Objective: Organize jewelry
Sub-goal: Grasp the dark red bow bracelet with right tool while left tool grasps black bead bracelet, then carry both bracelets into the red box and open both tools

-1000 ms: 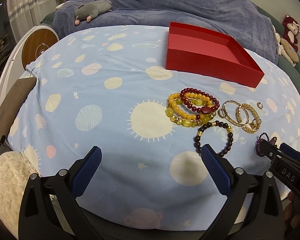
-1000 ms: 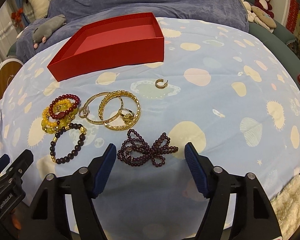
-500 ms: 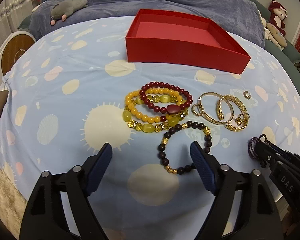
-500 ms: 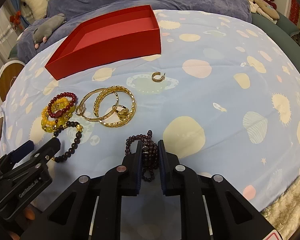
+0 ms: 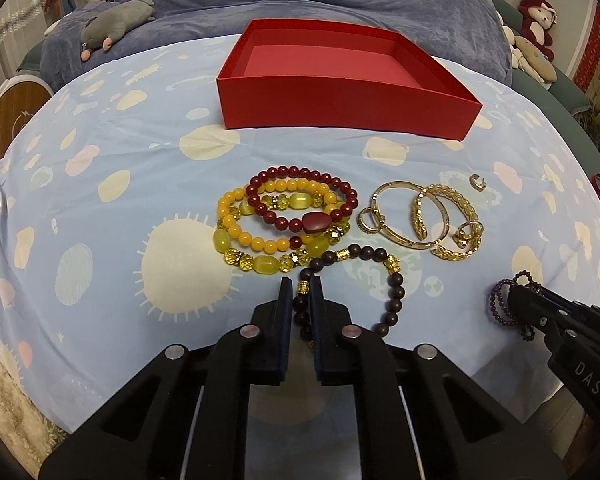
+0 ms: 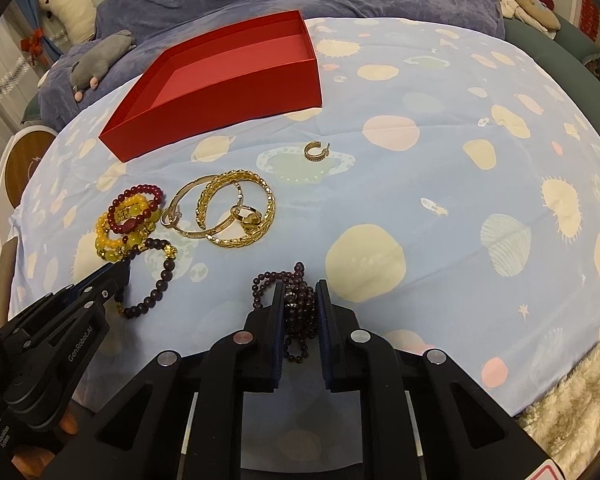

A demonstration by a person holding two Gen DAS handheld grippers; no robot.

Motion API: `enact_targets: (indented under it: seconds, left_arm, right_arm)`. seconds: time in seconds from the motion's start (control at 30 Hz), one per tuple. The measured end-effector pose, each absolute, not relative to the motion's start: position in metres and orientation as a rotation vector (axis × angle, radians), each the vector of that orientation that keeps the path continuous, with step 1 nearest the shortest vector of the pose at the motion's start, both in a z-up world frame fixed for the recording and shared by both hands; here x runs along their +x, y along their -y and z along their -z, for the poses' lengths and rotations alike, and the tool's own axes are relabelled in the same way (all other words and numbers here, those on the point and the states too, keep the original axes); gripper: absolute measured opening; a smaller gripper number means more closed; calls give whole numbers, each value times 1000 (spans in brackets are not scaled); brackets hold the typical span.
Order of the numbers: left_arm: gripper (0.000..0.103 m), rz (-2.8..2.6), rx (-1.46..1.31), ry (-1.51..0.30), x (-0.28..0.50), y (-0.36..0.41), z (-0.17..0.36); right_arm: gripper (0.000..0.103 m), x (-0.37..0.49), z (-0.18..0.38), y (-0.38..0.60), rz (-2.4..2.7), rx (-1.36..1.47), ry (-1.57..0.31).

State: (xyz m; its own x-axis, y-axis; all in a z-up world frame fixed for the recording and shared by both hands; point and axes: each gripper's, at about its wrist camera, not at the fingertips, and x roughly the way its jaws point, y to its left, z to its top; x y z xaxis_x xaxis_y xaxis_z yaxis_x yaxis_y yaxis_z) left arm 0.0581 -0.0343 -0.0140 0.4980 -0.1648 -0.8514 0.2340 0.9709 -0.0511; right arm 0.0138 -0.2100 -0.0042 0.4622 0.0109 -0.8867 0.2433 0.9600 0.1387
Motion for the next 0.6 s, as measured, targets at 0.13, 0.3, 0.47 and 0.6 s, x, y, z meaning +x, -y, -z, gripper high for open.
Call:
enact_targets:
  seconds: [0.13, 0.3, 0.47, 0.6]
  left_arm:
    - [8, 257, 71, -1024, 54, 35, 10]
    - [8, 294, 30, -994, 49, 32, -16]
    - [8, 353, -5, -947, 59, 32, -60]
    - [8, 391, -32, -903, 88, 37, -96]
  right_arm:
    - [14, 9, -3, 209, 135, 258, -1078]
    - [14, 5, -22, 209, 108, 252, -1063]
    - [14, 16, -53, 210, 59, 240, -1030]
    - [14, 51, -83, 214, 9, 214, -983]
